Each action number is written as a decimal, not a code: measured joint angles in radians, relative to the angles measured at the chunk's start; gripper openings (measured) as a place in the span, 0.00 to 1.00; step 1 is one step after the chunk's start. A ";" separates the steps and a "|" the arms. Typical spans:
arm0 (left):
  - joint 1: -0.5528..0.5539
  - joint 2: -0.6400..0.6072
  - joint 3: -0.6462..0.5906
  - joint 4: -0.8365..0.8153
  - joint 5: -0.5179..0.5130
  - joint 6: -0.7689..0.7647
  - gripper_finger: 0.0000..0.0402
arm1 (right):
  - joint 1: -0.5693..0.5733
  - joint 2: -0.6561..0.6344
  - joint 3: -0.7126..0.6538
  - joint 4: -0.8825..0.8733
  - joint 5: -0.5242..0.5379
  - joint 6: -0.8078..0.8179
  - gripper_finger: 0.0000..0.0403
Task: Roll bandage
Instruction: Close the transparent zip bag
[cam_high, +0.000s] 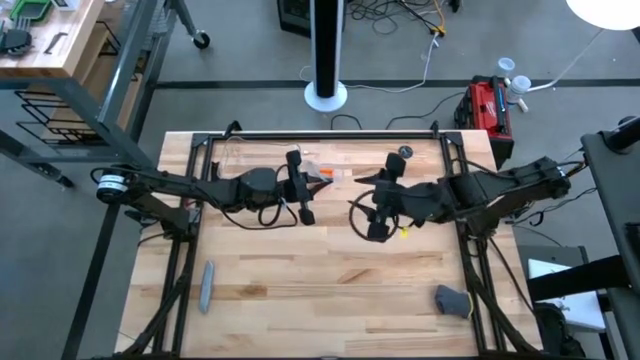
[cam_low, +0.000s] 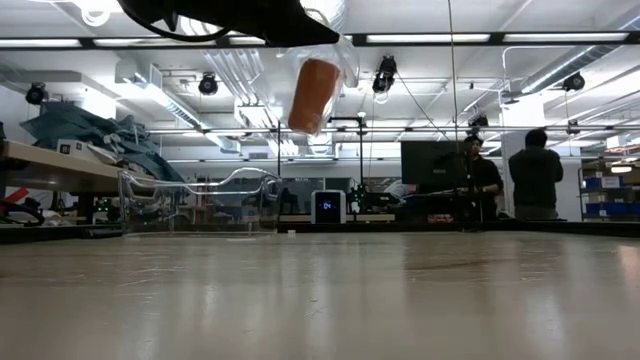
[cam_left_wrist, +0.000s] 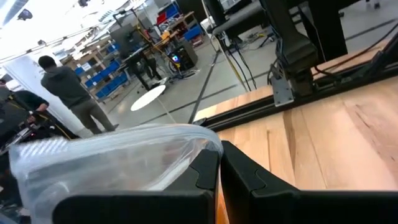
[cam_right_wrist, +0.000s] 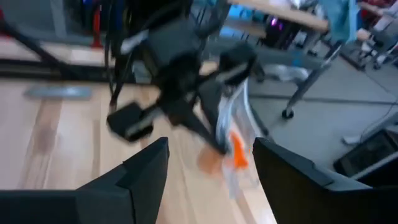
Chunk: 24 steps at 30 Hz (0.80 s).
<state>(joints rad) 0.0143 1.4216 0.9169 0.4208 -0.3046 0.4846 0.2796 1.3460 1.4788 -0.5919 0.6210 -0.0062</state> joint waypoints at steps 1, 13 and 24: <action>0.000 0.000 0.000 -0.001 0.000 0.001 0.00 | -0.001 0.000 0.000 0.030 0.000 -0.017 0.57; 0.000 0.000 0.000 -0.012 0.000 0.001 0.00 | -0.001 0.022 0.000 0.134 -0.001 0.021 0.63; -0.003 0.000 0.000 -0.030 0.096 0.054 0.00 | -0.006 0.063 0.000 0.138 0.010 -0.001 0.62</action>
<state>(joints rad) 0.0116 1.4216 0.9169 0.3906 -0.2084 0.5385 0.2739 1.4094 1.4784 -0.4534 0.6310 -0.0074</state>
